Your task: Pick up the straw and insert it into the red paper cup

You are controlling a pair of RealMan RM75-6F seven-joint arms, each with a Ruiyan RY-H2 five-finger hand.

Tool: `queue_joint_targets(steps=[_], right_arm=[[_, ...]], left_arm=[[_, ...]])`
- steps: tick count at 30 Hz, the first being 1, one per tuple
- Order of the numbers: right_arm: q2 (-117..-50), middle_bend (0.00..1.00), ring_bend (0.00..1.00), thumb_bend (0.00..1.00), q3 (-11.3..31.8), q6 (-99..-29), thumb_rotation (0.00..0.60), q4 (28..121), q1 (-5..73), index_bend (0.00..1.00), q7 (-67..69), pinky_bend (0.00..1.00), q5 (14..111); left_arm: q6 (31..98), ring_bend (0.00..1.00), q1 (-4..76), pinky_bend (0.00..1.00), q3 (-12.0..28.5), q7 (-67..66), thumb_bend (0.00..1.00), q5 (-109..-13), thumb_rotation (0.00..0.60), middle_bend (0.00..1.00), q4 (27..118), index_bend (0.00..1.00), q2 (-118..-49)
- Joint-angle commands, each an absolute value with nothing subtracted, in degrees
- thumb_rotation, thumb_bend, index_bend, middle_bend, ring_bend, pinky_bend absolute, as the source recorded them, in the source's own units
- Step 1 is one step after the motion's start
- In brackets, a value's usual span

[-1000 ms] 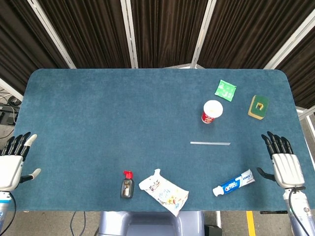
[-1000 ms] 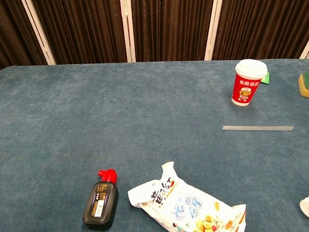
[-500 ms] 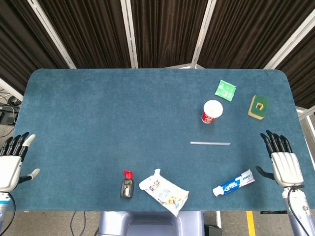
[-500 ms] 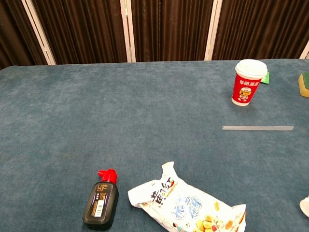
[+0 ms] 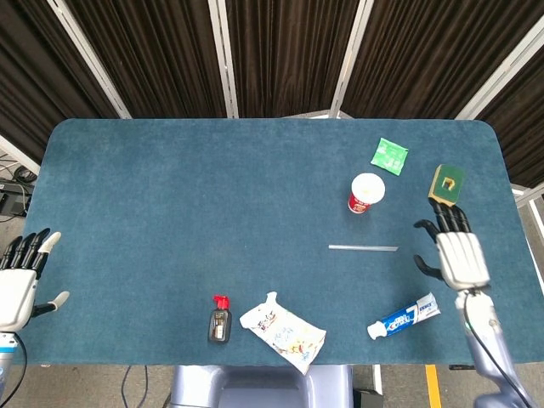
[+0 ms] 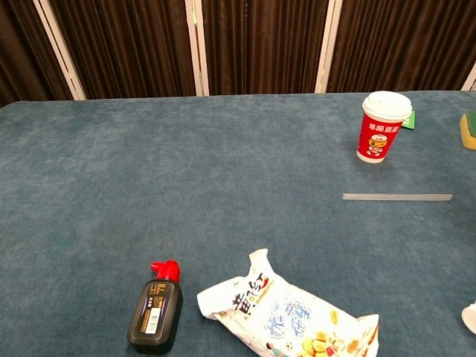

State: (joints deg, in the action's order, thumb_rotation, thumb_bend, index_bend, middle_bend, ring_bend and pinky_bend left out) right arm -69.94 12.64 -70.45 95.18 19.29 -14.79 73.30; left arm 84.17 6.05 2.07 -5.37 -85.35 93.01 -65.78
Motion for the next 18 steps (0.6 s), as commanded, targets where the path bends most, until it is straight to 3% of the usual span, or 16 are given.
queue_joint_targets(steps=[1,18], right_arm=[[-73.78,0.03,0.0,0.32,15.21,-66.32,0.6,94.32,23.74,0.36,-20.88,0.0,67.32],[-88.66,0.05,0.0,0.35,15.84,-63.26,0.6,83.75,30.39,0.44,-29.74,0.0,53.41]], left_arm=[[84.14,0.0,6.05,0.0,2.08,-5.19,0.18,-85.32,0.6,0.0,93.01,0.01,-65.74],[83.75,0.0,6.14,0.0,2.04,-3.75,0.18,-85.29,0.6,0.0,93.09,0.01,-65.36]])
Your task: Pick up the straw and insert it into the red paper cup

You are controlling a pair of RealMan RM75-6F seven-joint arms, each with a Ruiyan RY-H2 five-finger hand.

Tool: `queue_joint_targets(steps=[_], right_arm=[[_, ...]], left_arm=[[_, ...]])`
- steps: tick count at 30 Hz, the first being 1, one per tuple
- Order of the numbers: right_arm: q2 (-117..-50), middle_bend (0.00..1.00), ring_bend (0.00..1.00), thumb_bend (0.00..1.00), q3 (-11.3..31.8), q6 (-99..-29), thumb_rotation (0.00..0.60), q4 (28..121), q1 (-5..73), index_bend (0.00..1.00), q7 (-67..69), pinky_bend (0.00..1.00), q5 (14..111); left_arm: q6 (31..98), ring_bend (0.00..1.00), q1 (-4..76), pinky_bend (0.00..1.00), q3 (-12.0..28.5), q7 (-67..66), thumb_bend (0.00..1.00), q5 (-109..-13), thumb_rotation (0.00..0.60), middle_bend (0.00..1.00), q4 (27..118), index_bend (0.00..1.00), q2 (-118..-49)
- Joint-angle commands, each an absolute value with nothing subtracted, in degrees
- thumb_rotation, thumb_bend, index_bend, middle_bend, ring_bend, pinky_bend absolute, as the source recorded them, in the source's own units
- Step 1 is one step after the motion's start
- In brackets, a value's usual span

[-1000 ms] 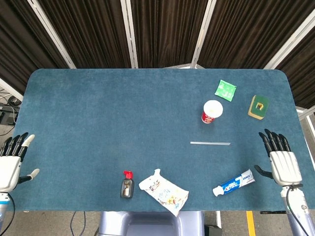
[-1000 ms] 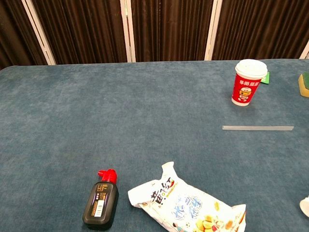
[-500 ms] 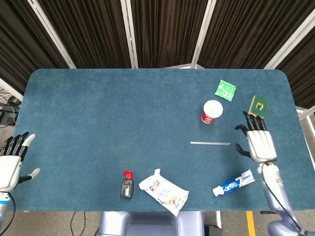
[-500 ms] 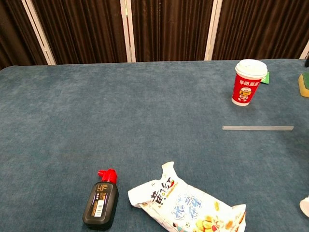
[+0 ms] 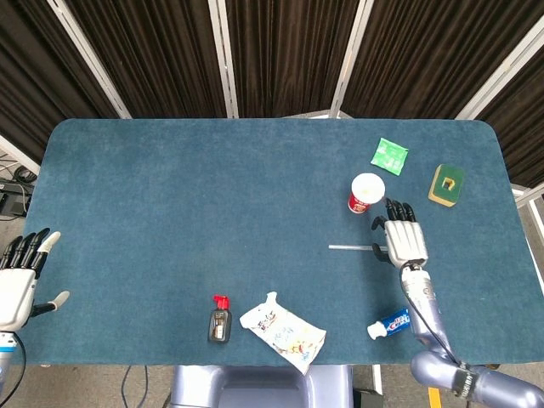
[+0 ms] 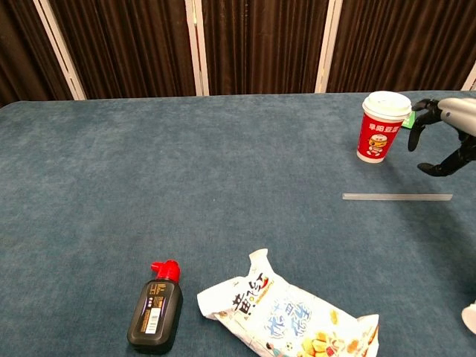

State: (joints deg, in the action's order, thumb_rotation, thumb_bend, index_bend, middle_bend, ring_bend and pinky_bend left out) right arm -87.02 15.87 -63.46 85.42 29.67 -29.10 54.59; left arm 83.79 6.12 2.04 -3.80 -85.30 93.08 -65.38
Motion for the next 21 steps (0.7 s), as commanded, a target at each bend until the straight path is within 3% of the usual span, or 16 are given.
queue_joint_targets(steps=[1,21], right_arm=[[-89.49,0.05,0.0,0.35,15.71,-63.19,0.6,82.8,30.62,0.45,-29.77,0.0,53.04],[-96.81,0.06,0.0,0.35,15.89,-62.89,0.6,74.24,32.22,0.47,-27.41,0.0,49.35]], left_arm=[[83.72,0.0,6.15,0.0,2.04,-3.72,0.18,-85.3,0.6,0.0,93.11,0.01,-65.35],[83.25,0.0,6.22,0.0,2.04,-3.27,0.18,-84.87,0.6,0.0,93.34,0.01,-65.17]])
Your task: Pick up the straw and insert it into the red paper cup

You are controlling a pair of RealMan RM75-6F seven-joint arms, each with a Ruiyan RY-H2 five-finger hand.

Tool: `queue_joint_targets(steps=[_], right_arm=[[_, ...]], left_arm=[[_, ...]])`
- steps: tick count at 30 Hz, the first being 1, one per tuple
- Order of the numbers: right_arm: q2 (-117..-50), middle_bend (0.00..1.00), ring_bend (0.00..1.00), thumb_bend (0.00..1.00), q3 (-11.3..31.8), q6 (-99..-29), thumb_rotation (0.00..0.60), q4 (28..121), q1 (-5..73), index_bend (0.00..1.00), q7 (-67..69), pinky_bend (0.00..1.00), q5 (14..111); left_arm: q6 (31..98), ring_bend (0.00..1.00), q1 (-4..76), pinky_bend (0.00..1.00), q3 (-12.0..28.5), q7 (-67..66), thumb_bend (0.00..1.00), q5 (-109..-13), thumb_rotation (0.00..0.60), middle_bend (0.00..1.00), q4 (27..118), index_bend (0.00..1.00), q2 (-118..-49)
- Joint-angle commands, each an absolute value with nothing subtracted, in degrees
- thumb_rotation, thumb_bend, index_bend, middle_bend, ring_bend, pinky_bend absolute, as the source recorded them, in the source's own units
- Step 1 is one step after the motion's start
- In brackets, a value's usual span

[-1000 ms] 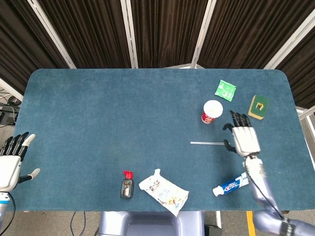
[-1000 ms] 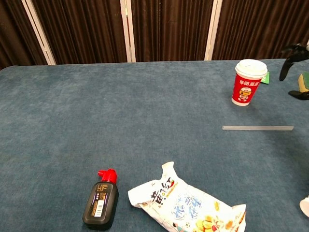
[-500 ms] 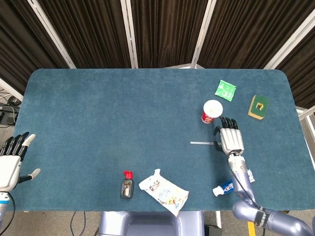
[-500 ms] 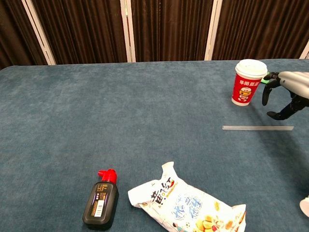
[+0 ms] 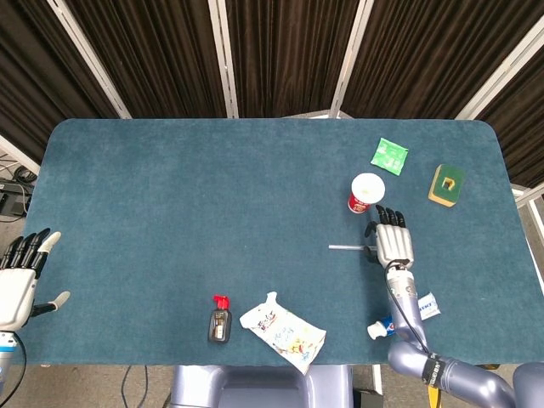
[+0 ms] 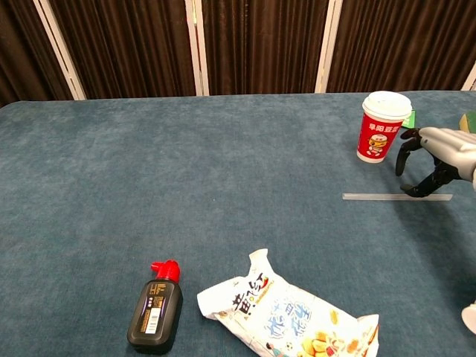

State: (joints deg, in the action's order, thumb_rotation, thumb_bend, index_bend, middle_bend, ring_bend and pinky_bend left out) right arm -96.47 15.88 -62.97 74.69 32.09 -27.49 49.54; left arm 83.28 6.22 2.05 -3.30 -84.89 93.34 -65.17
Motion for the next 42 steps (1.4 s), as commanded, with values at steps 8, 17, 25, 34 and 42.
queue_joint_targets(steps=[8,17,25,34,42], right_arm=[[-98.06,0.06,0.0,0.35,16.07,-62.45,0.6,72.33,32.63,0.48,-27.09,0.0,48.56],[-98.32,0.06,0.0,0.34,15.36,-61.97,0.6,72.6,32.58,0.47,-27.79,0.0,47.92],[-98.45,0.06,0.0,0.34,15.02,-62.39,0.6,73.24,32.47,0.47,-27.92,0.0,48.1],[-99.44,0.06,0.0,0.34,15.4,-61.68,0.6,71.26,32.73,0.47,-27.5,0.0,47.13],[-100.2,0.06,0.0,0.36,15.42,-61.06,0.6,70.11,32.97,0.48,-27.17,0.0,46.89]], left_arm=[[83.11,0.0,6.25,0.0,2.04,-3.03,0.18,-84.8,0.6,0.0,93.35,0.02,-65.07],[83.23,0.0,6.19,0.0,2.06,-3.12,0.18,-84.77,0.6,0.0,93.32,0.02,-65.11],[83.29,0.0,6.18,0.0,2.13,-3.31,0.18,-84.68,0.6,0.0,93.29,0.02,-65.19],[83.3,0.0,6.15,0.0,2.13,-3.38,0.18,-84.61,0.6,0.0,93.26,0.02,-65.22],[83.39,0.0,6.11,0.0,2.15,-3.36,0.18,-84.64,0.6,0.0,93.23,0.02,-65.23]])
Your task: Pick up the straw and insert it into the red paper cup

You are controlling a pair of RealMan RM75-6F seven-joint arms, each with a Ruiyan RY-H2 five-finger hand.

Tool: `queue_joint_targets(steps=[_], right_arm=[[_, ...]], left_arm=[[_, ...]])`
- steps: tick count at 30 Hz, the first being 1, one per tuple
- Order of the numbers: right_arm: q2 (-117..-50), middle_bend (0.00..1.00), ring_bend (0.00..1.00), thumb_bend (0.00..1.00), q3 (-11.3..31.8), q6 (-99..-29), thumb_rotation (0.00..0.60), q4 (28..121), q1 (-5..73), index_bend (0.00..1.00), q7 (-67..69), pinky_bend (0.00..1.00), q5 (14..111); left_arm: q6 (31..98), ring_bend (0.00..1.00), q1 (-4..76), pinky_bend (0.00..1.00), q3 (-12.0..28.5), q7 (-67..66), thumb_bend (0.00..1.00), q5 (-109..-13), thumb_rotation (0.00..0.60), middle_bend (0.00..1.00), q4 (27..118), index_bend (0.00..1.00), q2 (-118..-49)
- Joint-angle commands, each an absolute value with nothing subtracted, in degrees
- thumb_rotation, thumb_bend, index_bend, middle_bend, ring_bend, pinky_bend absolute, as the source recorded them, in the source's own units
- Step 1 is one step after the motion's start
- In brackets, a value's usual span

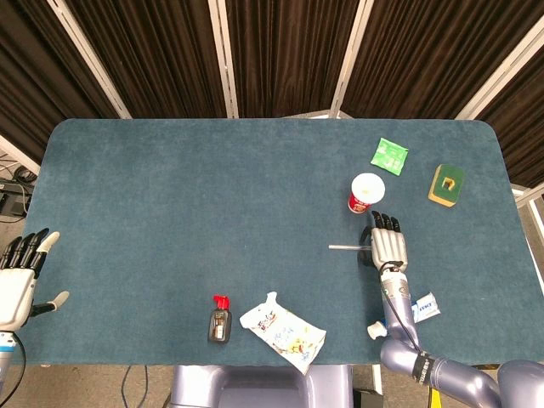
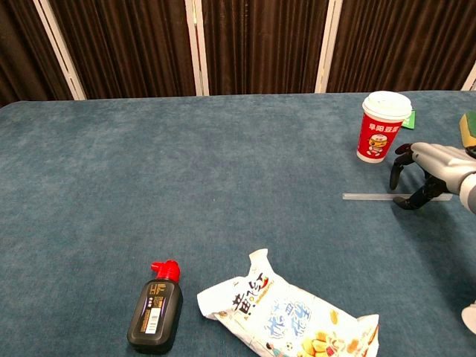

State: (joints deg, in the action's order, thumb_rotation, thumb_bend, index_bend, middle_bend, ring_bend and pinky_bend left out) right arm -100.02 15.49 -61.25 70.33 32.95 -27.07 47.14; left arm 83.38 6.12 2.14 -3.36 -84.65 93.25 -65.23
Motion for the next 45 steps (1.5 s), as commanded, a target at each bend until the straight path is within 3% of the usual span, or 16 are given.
queue_joint_targets(steps=[1,7,14,25,38,45], right_arm=[[-100.31,0.07,0.0,0.37,15.42,-60.93,0.6,70.01,32.98,0.49,-27.2,0.0,46.71],[-100.78,0.08,0.0,0.37,15.31,-60.69,0.6,69.32,32.94,0.51,-27.06,0.0,46.53],[-101.05,0.1,0.0,0.45,15.23,-60.67,0.6,68.9,32.81,0.55,-26.23,0.0,47.21],[-99.56,0.1,0.0,0.46,15.01,-61.89,0.6,72.09,31.98,0.55,-24.7,0.0,49.36],[-88.22,0.11,0.0,0.46,18.29,-67.03,0.6,86.92,28.29,0.55,-19.55,0.0,52.4],[-81.84,0.11,0.0,0.46,23.87,-69.7,0.6,92.96,26.53,0.55,-15.81,0.0,49.28]], left_arm=[[83.4,0.0,6.11,0.0,2.16,-3.36,0.18,-84.61,0.6,0.0,93.22,0.02,-65.23],[83.42,0.0,6.1,0.0,2.18,-3.34,0.18,-84.58,0.6,0.0,93.2,0.02,-65.24],[83.47,0.0,6.08,0.0,2.21,-3.48,0.18,-84.56,0.6,0.0,93.16,0.02,-65.32],[83.49,0.0,6.04,0.0,2.22,-3.45,0.18,-84.5,0.6,0.0,93.12,0.02,-65.32],[83.63,0.0,6.01,0.0,2.19,-3.77,0.18,-84.64,0.6,0.0,93.06,0.02,-65.43],[83.91,0.0,5.98,0.0,2.18,-4.3,0.18,-84.9,0.6,0.0,92.83,0.02,-65.54]])
